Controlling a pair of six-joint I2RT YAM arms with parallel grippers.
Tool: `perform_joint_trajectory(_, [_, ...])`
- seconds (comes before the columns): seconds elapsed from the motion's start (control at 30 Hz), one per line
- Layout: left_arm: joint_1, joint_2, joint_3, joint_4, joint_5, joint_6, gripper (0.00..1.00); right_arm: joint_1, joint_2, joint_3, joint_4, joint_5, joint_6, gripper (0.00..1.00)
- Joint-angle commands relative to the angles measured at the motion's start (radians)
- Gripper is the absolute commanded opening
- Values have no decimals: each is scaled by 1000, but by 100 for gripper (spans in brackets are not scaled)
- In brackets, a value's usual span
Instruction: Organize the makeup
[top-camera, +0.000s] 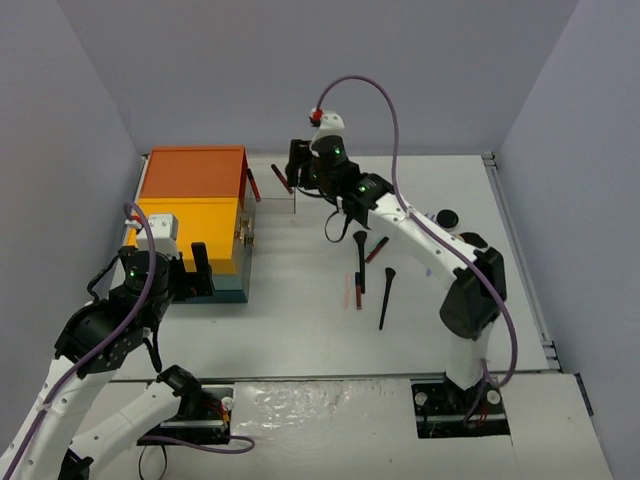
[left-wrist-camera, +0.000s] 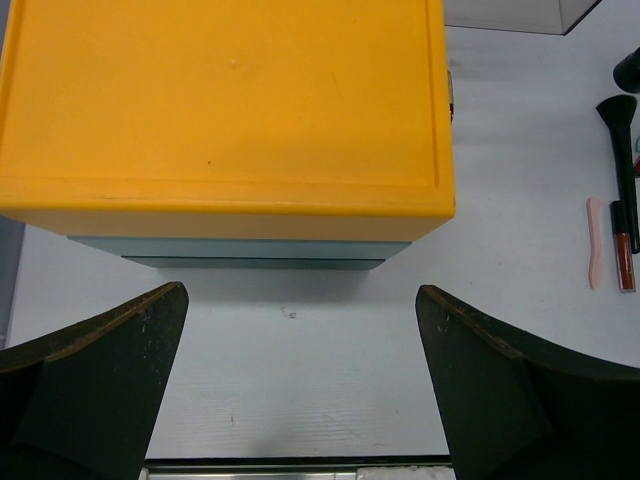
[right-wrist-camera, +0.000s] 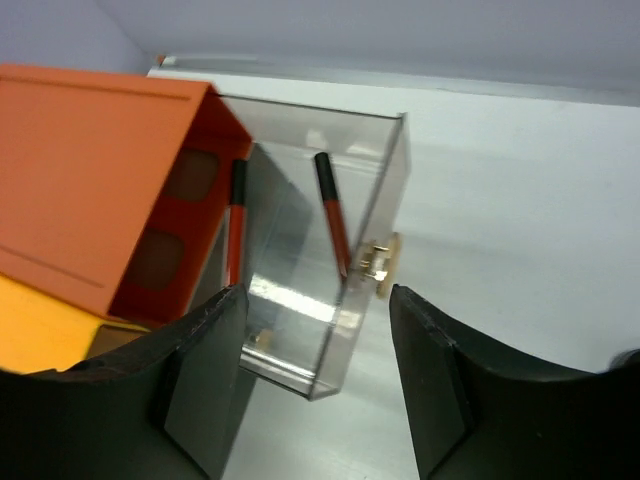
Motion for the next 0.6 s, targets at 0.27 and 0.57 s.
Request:
perform_joint_trajectory(0.27, [5,95,14,139,31,-4,97,-200,-355,-681,-41,293,326,54])
perform_joint_trajectory(0.57, [6,109,10,146,48,-8,97,-225,-189,-749,9,236,402,45])
